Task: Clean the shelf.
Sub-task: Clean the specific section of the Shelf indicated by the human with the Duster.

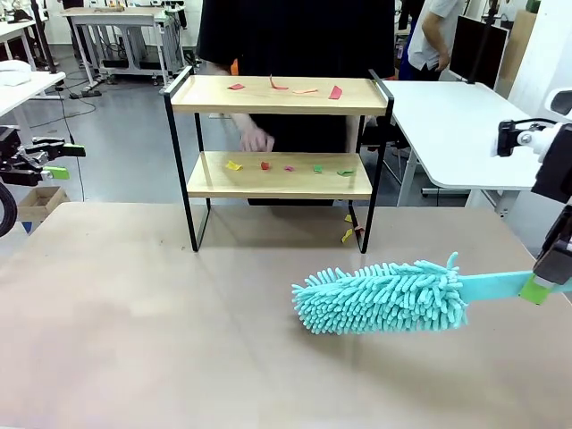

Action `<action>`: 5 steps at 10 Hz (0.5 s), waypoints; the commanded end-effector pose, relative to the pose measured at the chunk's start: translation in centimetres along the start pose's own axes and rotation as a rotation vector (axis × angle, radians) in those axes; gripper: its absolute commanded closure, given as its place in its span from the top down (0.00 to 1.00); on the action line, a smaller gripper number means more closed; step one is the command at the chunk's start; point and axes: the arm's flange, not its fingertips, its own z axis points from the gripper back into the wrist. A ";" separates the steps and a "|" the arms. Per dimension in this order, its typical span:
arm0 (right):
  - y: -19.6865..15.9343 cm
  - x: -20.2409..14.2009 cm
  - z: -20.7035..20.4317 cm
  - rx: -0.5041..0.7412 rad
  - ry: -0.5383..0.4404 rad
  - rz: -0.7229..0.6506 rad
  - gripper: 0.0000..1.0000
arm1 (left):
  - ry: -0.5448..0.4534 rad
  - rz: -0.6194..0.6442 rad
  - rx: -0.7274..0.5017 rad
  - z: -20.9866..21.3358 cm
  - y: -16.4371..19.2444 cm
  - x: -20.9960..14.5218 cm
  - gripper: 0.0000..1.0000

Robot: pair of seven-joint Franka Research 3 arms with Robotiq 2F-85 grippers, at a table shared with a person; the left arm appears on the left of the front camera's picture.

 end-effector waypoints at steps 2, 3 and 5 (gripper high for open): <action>0.2 0.2 0.3 0.006 -0.016 -0.011 0.14 | 0.007 -0.010 -0.008 0.0 -0.2 0.2 1.00; 0.2 0.2 0.3 0.006 -0.016 -0.011 0.14 | 0.007 -0.010 -0.008 0.0 -0.2 0.2 1.00; 0.2 0.2 0.3 0.006 -0.016 -0.011 0.14 | 0.007 -0.010 -0.008 0.0 -0.2 0.2 1.00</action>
